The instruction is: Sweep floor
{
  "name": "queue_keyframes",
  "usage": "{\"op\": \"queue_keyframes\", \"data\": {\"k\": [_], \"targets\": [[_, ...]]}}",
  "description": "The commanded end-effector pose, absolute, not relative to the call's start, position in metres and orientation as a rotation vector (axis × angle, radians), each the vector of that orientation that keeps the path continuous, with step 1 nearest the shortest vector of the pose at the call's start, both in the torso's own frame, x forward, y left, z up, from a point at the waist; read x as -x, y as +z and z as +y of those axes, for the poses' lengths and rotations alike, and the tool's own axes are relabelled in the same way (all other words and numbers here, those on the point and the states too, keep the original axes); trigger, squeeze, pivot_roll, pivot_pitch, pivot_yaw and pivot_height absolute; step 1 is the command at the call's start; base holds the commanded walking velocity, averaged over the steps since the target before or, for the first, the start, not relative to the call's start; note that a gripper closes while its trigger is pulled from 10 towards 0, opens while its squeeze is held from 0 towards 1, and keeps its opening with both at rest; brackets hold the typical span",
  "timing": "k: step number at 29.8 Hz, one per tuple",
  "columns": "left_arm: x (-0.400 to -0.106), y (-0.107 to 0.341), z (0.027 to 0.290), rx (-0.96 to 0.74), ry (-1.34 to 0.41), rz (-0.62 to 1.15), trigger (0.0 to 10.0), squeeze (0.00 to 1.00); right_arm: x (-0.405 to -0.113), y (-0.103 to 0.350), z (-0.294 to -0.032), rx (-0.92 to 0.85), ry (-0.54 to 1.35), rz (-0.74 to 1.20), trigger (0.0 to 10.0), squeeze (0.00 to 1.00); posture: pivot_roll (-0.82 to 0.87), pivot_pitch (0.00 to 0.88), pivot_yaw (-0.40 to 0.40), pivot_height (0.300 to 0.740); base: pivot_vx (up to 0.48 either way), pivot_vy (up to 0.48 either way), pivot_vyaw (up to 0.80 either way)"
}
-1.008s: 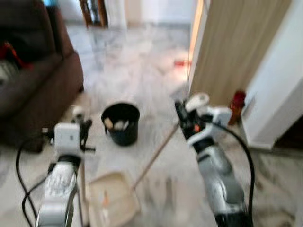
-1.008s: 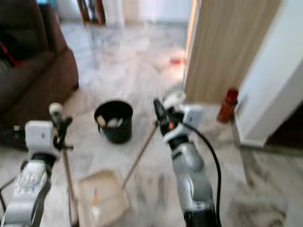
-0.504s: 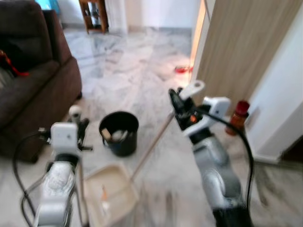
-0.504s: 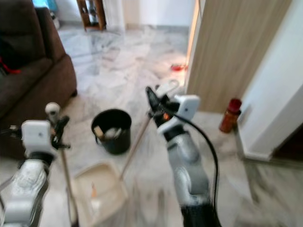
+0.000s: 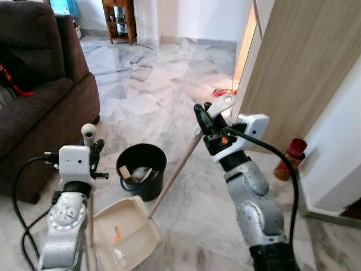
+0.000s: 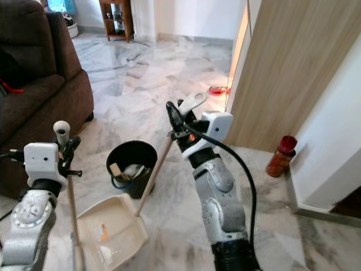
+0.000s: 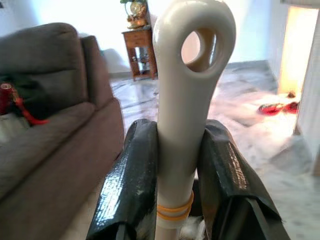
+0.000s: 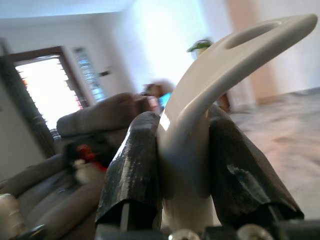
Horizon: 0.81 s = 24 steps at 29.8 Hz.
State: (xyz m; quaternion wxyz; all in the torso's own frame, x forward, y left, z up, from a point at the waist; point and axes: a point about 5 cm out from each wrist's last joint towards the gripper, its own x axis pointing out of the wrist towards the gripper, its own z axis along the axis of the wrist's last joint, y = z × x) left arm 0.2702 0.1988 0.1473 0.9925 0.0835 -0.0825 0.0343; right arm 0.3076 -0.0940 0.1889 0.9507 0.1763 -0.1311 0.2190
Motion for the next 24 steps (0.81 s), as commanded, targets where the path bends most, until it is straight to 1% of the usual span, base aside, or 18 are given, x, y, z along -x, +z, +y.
{"op": "queue_keyframes", "data": {"k": [1, 2, 13, 24], "targets": [[-0.270, 0.160, 0.199, -0.156, 0.068, -0.231, 10.0, 0.00, -0.304, 0.224, -0.081, -0.400, 0.511, -0.395, 10.0, 0.00, 0.03, 0.008, 0.006, 0.740, 0.371, 0.000, 0.00], [-0.270, 0.160, 0.199, -0.154, 0.067, -0.231, 10.0, 0.00, -0.303, 0.233, -0.080, -0.405, 0.523, -0.422, 10.0, 0.00, 0.03, 0.008, 0.006, 0.740, 0.375, 0.000, 0.00], [-0.269, 0.159, 0.199, -0.154, 0.070, -0.232, 10.0, 0.00, -0.301, 0.263, -0.075, -0.433, 0.555, -0.503, 10.0, 0.00, 0.03, 0.007, 0.002, 0.740, 0.371, 0.000, 0.00], [-0.269, 0.159, 0.200, -0.155, 0.077, -0.234, 10.0, 0.00, -0.298, 0.270, -0.070, -0.454, 0.582, -0.508, 10.0, 0.00, 0.04, 0.002, -0.003, 0.740, 0.373, 0.000, 0.00]]}}
